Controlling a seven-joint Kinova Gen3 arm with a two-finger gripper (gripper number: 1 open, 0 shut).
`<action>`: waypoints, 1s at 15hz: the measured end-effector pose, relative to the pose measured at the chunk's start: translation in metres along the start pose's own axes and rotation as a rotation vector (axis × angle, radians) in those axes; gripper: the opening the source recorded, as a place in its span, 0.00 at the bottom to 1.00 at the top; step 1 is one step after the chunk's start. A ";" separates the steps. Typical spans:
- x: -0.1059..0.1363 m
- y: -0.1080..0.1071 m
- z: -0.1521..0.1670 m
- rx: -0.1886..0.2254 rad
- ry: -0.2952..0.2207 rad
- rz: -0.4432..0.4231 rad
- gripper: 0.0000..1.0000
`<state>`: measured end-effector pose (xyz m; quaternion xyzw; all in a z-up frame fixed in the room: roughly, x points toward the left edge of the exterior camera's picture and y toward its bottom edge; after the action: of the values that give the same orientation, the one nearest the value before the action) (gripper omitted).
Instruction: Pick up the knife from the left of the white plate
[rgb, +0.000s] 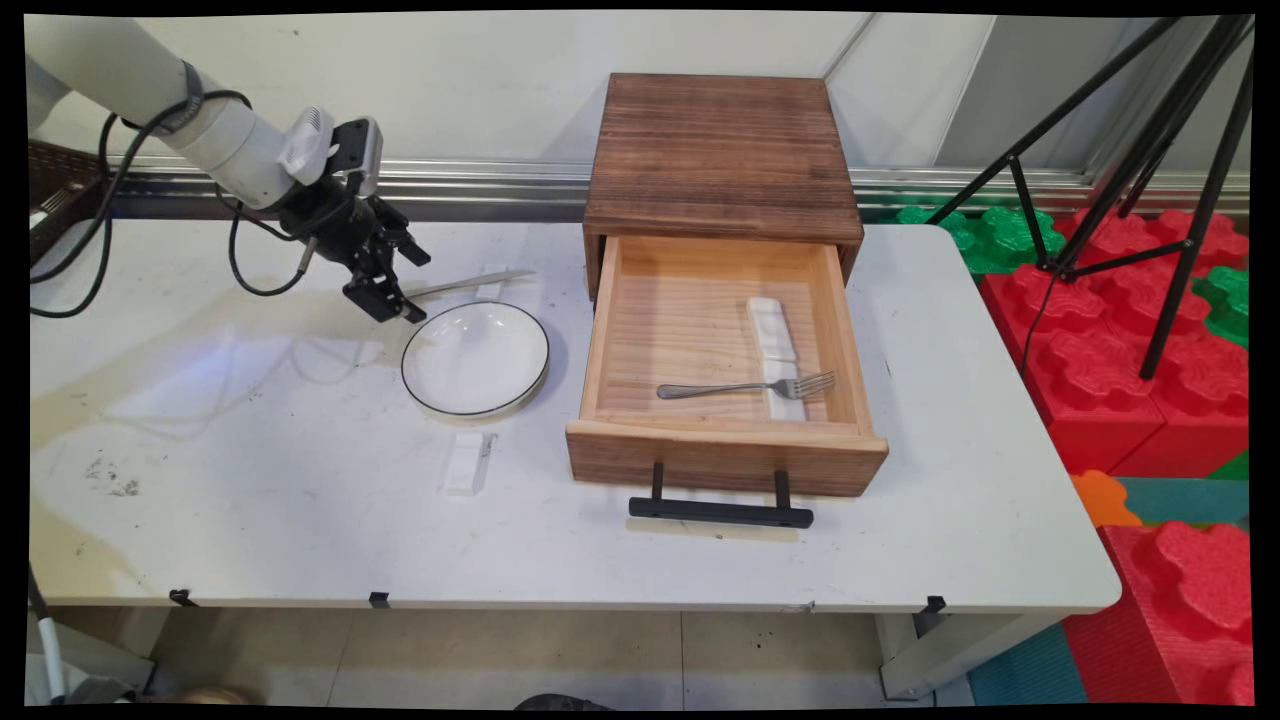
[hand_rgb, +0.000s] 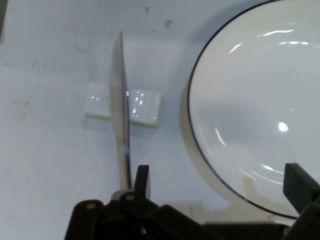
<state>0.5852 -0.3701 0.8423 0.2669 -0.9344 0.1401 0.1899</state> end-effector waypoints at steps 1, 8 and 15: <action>0.000 -0.002 0.001 0.004 0.000 -0.006 1.00; -0.009 -0.030 0.010 0.063 -0.022 -0.051 1.00; -0.011 -0.048 0.033 0.095 -0.039 -0.066 1.00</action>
<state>0.6116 -0.4166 0.8156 0.3089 -0.9209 0.1728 0.1631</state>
